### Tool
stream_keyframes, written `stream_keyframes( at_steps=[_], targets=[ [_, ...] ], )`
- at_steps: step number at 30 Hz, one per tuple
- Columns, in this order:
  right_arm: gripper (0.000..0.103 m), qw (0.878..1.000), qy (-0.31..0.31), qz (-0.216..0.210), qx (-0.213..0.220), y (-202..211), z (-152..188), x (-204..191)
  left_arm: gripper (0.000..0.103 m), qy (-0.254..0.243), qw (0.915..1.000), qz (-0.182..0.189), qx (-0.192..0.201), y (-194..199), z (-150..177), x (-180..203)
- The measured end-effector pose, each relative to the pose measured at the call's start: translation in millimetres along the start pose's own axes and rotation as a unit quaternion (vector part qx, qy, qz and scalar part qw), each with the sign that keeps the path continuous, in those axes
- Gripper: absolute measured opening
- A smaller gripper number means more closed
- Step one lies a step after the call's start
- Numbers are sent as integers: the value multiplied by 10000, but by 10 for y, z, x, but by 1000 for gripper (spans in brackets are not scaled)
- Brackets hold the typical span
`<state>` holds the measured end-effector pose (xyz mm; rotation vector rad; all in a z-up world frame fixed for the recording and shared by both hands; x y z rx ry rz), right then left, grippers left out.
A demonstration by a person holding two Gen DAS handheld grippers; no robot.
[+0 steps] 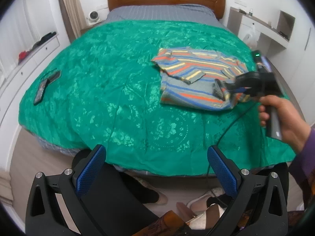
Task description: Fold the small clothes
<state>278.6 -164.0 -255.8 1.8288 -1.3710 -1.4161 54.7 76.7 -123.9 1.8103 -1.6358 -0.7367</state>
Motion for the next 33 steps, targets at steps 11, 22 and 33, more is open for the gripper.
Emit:
stream_keyframes(
  at_steps=[11, 22, 33],
  targets=[
    [12, 9964, 348, -393, 667, 1005, 134, 185, 103, -7, 10000, -22, -96, -92, 35, -23],
    [11, 9990, -303, 258, 208, 1553, 1339, 1291, 103, -185, 9990, -100, -390, -332, 143, 0],
    [77, 9895, 1373, 86, 433, 1341, 937, 428, 103, 87, 9986, 10, -524, -358, 171, -79]
  ],
)
Point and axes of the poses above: each gripper's, at about its wrist camera, not at the fingertips, and y roughly against the way its jaws point, x to its right, z to its underside, the point moved 8 cm from there along -y, roughly the way its jaws point, and after that the axes turned 7 degrees about x, right-handed, at the moved point
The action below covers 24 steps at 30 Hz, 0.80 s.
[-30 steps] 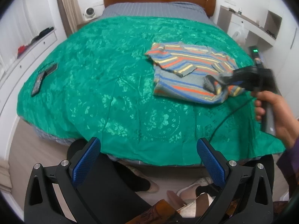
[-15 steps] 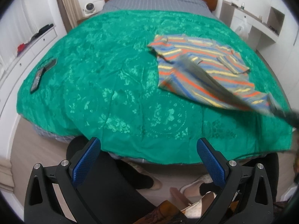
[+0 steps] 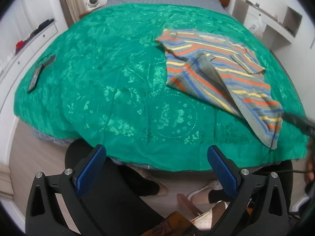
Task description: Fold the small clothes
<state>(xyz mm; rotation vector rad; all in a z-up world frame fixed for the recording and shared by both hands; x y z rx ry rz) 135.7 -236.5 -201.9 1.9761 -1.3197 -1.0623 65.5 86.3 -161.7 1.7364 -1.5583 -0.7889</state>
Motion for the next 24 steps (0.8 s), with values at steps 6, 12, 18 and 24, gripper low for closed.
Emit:
stream_keyframes(
  at_steps=[6, 12, 18, 24],
  targets=[
    [80, 9856, 1511, -754, 74, -887, -637, -1108, 103, 81, 9998, -131, 156, 161, 4, -131],
    [15, 9896, 1278, -434, -502, -1650, -769, -1026, 103, 525, 9981, -326, 89, 172, 152, -508],
    [4, 9636, 2275, -1374, -272, -954, -108, -1515, 103, 837, 9959, -289, -206, -64, 273, -705],
    [8, 9307, 3017, -1928, -750, -440, 1013, -1756, 103, 880, 9959, 139, -171, -288, 137, -525]
  ],
)
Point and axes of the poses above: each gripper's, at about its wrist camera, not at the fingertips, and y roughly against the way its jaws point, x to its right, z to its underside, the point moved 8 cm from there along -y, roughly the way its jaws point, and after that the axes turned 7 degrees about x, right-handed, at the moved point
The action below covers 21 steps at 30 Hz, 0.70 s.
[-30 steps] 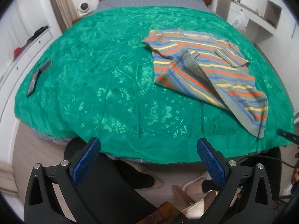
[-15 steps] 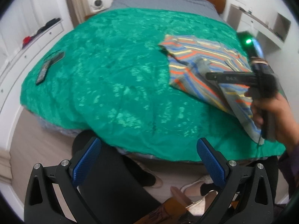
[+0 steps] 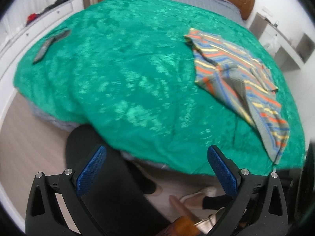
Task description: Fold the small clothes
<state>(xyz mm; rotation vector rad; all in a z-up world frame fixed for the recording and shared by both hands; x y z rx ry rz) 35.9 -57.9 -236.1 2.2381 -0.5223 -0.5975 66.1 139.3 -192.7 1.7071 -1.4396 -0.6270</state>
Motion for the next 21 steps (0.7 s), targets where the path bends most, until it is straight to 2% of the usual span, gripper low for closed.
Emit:
stream_keyframes(
  at_steps=[1, 2, 3, 4, 5, 7, 10, 13, 15, 16, 17, 19, 21],
  targets=[
    [16, 9999, -130, 40, 30, 57, 100, 20, 102, 3, 9999, 100, -74, -51, -15, 52],
    [33, 9995, -282, 101, 94, 108, 135, 90, 102, 7, 9997, 190, -121, -83, -31, 101],
    [43, 9986, -447, 227, 186, 152, 141, 194, 102, -1, 9996, 246, -142, -101, -47, 146],
    [60, 9963, -640, 468, 324, 216, 117, 360, 102, -32, 9995, 272, -139, -109, -65, 190],
    [67, 9920, -861, 768, 517, 317, 49, 587, 102, -82, 9995, 276, -116, -112, -83, 232],
    [68, 9835, -1193, 1067, 843, 445, -194, 979, 102, -183, 9995, 250, -83, -107, -88, 309],
    [69, 9806, -1346, 1139, 855, 289, -631, 1406, 102, -225, 9994, 257, -90, -63, -59, 392],
    [68, 9792, -1491, 1155, 742, -133, -956, 1695, 102, -251, 9995, 205, -7, 69, -29, 365],
    [45, 9787, -1670, 1090, 479, -373, -980, 1832, 102, -245, 9996, 124, 35, 124, -21, 286],
    [13, 9790, -1765, 987, 269, -538, -965, 1848, 102, -233, 9997, 63, 49, 147, -8, 221],
    [7, 9793, -1733, 1019, 215, -597, -976, 1873, 102, -205, 9998, -31, 63, 160, 12, 124],
    [7, 9835, -1487, 947, 410, -490, -988, 1721, 102, -138, 9998, -115, 73, 149, 48, -4],
    [7, 9923, -960, 443, 645, -210, -960, 1185, 102, 21, 10000, -34, -25, 60, 94, -111]
  ],
)
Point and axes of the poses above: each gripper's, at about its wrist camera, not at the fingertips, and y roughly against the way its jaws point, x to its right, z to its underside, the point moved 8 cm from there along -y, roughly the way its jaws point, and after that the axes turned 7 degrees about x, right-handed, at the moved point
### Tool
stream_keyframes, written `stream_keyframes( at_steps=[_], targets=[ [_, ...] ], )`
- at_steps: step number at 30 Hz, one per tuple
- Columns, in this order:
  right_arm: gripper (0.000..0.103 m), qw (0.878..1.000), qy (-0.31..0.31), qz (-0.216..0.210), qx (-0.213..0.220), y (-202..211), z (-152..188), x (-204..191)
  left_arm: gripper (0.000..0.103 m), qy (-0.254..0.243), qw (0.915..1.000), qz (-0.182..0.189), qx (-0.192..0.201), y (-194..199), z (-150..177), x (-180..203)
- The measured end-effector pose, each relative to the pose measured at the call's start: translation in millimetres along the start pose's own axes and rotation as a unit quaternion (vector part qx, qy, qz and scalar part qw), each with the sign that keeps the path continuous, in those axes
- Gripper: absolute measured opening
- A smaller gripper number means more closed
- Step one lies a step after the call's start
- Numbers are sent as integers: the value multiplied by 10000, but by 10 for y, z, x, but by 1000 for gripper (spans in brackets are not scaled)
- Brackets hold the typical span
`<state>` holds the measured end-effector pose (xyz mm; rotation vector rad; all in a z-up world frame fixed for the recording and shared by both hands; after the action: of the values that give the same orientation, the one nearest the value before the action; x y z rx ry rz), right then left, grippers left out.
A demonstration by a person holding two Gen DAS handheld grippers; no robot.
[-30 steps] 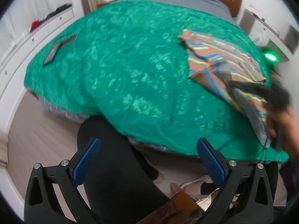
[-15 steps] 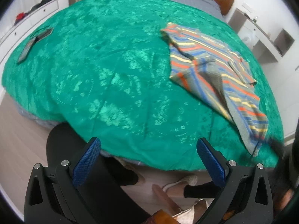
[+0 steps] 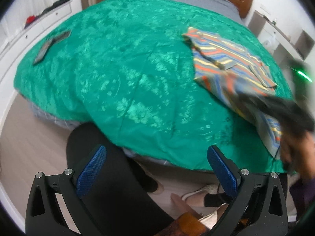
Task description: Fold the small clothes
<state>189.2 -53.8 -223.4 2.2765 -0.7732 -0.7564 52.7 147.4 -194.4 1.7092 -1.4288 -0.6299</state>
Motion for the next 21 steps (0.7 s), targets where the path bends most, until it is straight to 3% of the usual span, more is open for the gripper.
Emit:
stream_keyframes(
  at_steps=[2, 5, 6, 7, 8, 10, 12, 15, 18, 20, 21],
  targets=[
    [7, 9976, 532, -439, 8, 258, 198, -478, 102, 167, 9993, 285, -182, -132, 21, 18],
    [12, 9887, 1135, -880, -430, 415, 770, -1067, 102, 190, 9954, 873, -343, -325, 2, 216],
    [19, 9870, 1096, -1016, -595, 432, 946, -1152, 102, 138, 9944, 991, -354, -366, -7, 285],
    [38, 9869, 1050, -1024, -665, 465, 1074, -1178, 102, 31, 9932, 1111, -351, -423, -18, 367],
    [49, 9889, 961, -908, -684, 519, 1218, -1136, 102, -80, 9925, 1159, -378, -476, -16, 437],
    [49, 9946, 560, -630, -601, 673, 1366, -916, 102, -279, 9896, 1326, -492, -586, 21, 579],
    [49, 9984, -258, -269, -417, 933, 1457, -472, 102, -487, 9874, 1369, -630, -723, 91, 710],
    [49, 9856, -1540, 695, 88, 1474, 1659, 417, 101, -910, 9875, 996, -813, -990, 230, 830],
    [49, 9601, -2384, 1434, 264, 1788, 1919, 1154, 89, -1184, 9875, 549, -885, -1161, 310, 866],
    [50, 9570, -2485, 1492, 106, 1755, 1953, 1300, 78, -1182, 9877, 561, -851, -1151, 315, 885],
    [50, 9569, -2528, 1430, 88, 1770, 1977, 1306, 66, -1175, 9877, 611, -826, -1123, 307, 896]
  ],
)
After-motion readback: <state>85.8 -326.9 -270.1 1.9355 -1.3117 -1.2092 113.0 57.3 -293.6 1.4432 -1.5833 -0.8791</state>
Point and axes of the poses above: each gripper's, at about its wrist camera, not at the fingertips, and y roughly against the way its jaws point, x to its right, z to its underside, the point moved 8 cm from there along -y, roughly the way its jaws point, and after that the axes turned 7 degrees about x, right-handed, at the moved point
